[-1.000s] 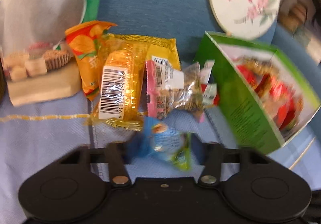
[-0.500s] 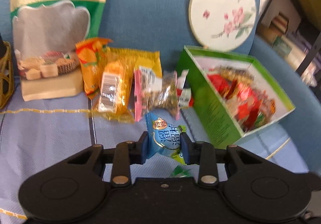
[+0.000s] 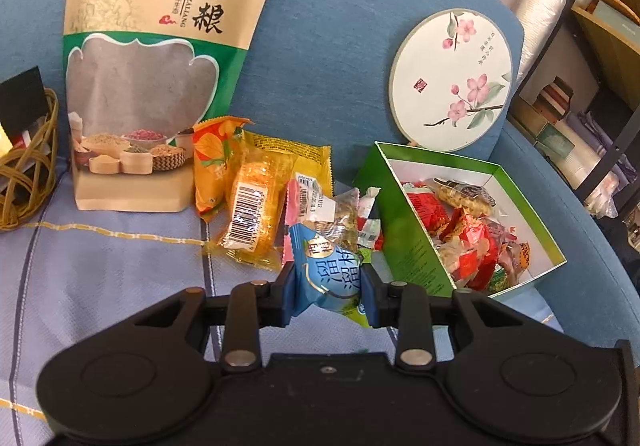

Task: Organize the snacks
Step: 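Carry both candies over the green box and open both tools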

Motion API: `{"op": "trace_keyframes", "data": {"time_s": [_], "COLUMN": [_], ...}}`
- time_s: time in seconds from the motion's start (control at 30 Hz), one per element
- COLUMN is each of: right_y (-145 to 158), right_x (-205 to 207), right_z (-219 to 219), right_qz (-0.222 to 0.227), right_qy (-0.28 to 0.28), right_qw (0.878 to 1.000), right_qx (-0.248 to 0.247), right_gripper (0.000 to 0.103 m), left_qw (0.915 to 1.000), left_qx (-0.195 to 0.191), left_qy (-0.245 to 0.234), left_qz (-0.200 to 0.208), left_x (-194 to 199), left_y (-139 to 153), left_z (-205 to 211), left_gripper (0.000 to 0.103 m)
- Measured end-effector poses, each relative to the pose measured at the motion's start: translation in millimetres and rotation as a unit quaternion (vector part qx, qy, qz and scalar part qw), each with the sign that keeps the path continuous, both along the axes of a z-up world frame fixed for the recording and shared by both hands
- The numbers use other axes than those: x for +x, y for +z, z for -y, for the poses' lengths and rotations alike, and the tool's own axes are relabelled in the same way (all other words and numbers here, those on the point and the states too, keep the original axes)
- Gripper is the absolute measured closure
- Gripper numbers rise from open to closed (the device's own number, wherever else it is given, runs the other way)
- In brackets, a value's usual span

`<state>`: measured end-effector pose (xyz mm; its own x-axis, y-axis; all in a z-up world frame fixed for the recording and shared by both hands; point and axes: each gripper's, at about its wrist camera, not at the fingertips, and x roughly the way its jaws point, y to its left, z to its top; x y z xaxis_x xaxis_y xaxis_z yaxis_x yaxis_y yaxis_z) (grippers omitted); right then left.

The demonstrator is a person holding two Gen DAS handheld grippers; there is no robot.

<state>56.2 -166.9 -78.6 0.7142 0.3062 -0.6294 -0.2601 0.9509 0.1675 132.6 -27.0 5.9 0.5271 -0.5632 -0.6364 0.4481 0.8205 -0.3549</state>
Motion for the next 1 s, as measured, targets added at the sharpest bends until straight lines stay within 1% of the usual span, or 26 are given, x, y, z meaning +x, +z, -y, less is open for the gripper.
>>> {"op": "trace_keyframes", "data": {"time_s": [0.07,0.2,0.33,0.43,0.5,0.57,0.67,0.8,0.87,0.93,0.97,1.0], "right_y": [7,31,56,71,77,80,80,73,69,64,61,58], "right_x": [-8,-29,-41,-44,-43,-40,-32,-19,-16,-11,-12,-9], "right_z": [9,35,77,109,129,149,173,196,201,207,207,208], "right_qz": [0.007,0.047,0.083,0.108,0.118,0.123,0.124,0.122,0.121,0.118,0.117,0.118], "right_qy": [-0.003,-0.018,-0.07,-0.11,-0.136,-0.163,-0.196,-0.225,-0.233,-0.241,-0.244,-0.243], "right_qw": [1.0,0.999,0.994,0.988,0.984,0.979,0.973,0.966,0.965,0.963,0.962,0.962], "right_qx": [0.011,0.021,0.02,0.01,0.001,-0.002,-0.006,-0.017,-0.021,-0.024,-0.026,-0.031], "right_gripper": [0.055,0.055,0.055,0.055,0.055,0.055,0.055,0.055,0.055,0.054,0.053,0.05], "left_qw": [1.0,0.9993,0.9979,0.9966,0.9962,0.9961,0.9961,0.9961,0.9961,0.9958,0.9958,0.9957], "left_qx": [-0.007,-0.033,-0.048,-0.045,-0.044,-0.043,-0.03,-0.016,-0.01,-0.004,0.001,0.004], "left_qy": [0.0,-0.017,-0.043,-0.064,-0.071,-0.074,-0.079,-0.084,-0.086,-0.09,-0.089,-0.088], "left_qz": [-0.004,0.0,0.009,0.024,0.025,0.023,0.024,0.02,0.019,0.017,0.021,0.029], "left_x": [1,5,9,12,16,21,28,35,39,41,41,40], "left_y": [1,12,28,37,39,38,34,25,20,15,13,11], "left_z": [3,22,55,85,103,119,142,163,169,174,176,176], "left_gripper": [0.067,0.067,0.067,0.066,0.066,0.066,0.066,0.066,0.065,0.059,0.037,0.0]}}
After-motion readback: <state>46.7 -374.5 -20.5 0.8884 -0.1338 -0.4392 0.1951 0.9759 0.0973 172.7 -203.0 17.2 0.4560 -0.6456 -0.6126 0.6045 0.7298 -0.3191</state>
